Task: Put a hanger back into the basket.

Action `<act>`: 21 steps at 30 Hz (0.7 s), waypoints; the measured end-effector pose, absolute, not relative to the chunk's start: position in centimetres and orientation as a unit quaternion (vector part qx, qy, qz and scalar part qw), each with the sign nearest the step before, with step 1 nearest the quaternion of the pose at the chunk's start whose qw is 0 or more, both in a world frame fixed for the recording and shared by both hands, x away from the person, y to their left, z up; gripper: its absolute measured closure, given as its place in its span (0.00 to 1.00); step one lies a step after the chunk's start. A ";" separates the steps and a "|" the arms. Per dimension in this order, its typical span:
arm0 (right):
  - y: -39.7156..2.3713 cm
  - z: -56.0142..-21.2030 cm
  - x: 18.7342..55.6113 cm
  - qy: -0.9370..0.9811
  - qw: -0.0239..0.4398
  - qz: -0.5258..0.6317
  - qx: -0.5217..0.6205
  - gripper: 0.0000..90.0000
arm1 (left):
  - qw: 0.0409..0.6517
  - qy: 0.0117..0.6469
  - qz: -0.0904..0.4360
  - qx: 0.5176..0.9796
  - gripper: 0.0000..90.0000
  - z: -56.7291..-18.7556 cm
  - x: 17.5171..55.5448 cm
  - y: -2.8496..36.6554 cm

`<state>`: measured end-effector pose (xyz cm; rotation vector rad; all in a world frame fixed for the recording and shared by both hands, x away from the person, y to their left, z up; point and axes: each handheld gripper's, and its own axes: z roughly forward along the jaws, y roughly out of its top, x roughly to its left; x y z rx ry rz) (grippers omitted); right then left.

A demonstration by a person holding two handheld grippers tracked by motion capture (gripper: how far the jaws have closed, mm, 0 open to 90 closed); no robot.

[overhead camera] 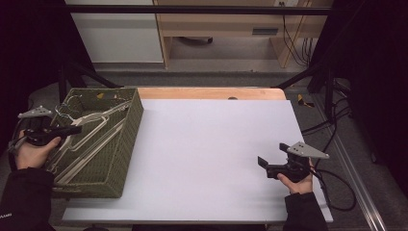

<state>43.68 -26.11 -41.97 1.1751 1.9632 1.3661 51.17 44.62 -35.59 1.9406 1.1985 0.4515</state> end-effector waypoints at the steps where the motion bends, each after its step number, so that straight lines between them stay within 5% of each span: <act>1: -26.1 -42.0 43.7 0.716 0.236 0.498 0.429 0.01 | 0.400 0.477 0.178 0.762 0.95 -35.8 51.3 44.6; 13: -26.1 -42.0 43.7 0.717 0.235 0.498 0.427 0.01 | 0.340 0.537 0.237 0.735 0.88 -36.4 51.8 44.9; 21: -25.9 -42.1 43.8 0.719 0.236 0.494 0.428 0.01 | 0.298 0.587 0.233 0.716 0.71 -37.6 52.1 45.7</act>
